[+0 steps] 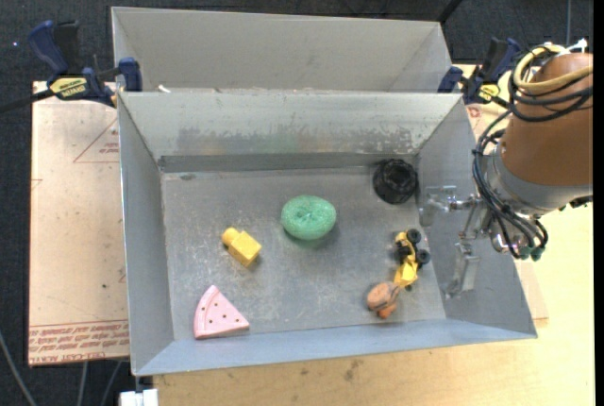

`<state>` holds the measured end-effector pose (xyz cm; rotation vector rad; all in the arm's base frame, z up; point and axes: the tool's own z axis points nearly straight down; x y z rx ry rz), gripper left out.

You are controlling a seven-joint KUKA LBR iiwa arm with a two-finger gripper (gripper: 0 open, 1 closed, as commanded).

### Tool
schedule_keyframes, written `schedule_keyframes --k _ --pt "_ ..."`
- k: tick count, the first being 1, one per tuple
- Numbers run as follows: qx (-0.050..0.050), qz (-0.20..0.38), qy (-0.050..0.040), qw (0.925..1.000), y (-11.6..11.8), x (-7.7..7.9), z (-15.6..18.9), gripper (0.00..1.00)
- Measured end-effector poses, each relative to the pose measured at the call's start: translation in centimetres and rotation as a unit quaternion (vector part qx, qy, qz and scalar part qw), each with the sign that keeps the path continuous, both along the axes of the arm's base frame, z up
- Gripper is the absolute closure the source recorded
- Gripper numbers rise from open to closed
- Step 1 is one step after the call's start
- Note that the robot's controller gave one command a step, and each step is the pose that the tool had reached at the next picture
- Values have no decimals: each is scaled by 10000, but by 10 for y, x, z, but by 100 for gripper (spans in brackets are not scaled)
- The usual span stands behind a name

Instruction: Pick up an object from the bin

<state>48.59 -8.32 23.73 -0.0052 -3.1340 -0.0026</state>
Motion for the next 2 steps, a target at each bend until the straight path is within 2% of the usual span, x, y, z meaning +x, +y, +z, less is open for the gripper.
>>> schedule_keyframes --k 1,2 --pt "-7 19 -43 10000 1 1 4 0" --pt "-5 779 -56 9969 10 9 -43 0"
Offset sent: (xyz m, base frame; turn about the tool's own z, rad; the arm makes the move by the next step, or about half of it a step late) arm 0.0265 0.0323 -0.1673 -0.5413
